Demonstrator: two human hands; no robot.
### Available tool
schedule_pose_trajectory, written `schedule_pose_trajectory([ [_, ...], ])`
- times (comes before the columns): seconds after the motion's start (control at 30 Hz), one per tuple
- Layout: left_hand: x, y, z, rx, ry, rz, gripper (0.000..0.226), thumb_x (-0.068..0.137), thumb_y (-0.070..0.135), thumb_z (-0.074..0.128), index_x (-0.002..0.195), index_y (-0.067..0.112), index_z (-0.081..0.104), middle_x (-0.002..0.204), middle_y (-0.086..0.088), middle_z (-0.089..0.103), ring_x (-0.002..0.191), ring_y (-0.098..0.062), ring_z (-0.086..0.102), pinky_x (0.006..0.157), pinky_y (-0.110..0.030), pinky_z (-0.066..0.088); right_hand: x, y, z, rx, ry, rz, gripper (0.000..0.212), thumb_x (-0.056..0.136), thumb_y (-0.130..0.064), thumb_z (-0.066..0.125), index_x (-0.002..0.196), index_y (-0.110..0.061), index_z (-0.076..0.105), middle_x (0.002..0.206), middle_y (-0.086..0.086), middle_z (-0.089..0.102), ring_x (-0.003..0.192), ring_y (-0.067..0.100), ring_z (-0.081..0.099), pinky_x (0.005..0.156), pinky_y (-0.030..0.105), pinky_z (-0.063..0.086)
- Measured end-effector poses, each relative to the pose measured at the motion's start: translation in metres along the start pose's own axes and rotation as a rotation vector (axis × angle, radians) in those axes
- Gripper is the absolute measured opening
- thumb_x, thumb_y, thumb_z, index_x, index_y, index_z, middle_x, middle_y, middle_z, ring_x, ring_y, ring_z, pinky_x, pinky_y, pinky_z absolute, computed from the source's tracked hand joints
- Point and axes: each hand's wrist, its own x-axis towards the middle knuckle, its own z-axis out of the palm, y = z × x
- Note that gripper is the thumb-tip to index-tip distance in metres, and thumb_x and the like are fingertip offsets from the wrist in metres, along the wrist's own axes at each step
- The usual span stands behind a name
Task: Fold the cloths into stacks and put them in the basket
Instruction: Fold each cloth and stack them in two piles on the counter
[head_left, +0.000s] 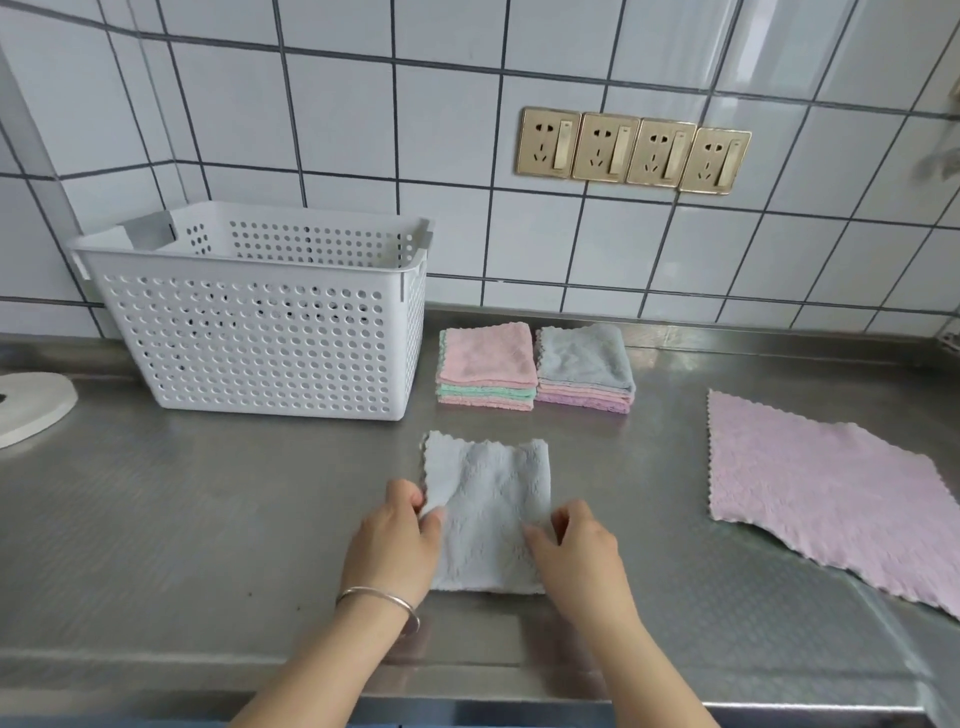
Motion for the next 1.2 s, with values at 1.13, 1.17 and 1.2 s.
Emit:
schedule_pose_trajectory([
  [1.13,0.160,0.097,0.066,0.407,0.250,0.800,0.053,0.061,0.020,0.057,0.114,0.018,0.059,0.137,-0.016,0.045,0.130,-0.036,0.031,0.107,-0.055,0.025,0.137,0.055,-0.097,-0.396,0.120,-0.295,0.051,0.082,-0.045,0.053,0.129,-0.025,0.051,0.129,-0.003,0.050,0.121,0.018,0.043,0.099,0.029,0.037],
  [1.17,0.145,0.102,0.071,0.373,0.222,0.789,0.050,0.063,0.021,0.057,0.113,0.019,0.058,0.135,-0.015,0.046,0.128,-0.036,0.033,0.106,-0.056,0.029,0.121,0.080,-0.109,-0.508,0.126,-0.229,0.055,0.079,-0.047,0.048,0.129,-0.025,0.050,0.132,-0.004,0.049,0.122,0.019,0.043,0.099,0.029,0.037],
  [1.2,0.132,0.105,0.077,0.341,0.177,0.763,0.048,0.064,0.022,0.058,0.111,0.018,0.059,0.133,-0.015,0.047,0.126,-0.037,0.035,0.104,-0.057,0.032,0.108,0.101,-0.116,-0.591,0.123,-0.155,0.056,0.078,-0.047,0.046,0.130,-0.025,0.049,0.134,-0.004,0.048,0.123,0.019,0.042,0.098,0.029,0.037],
])
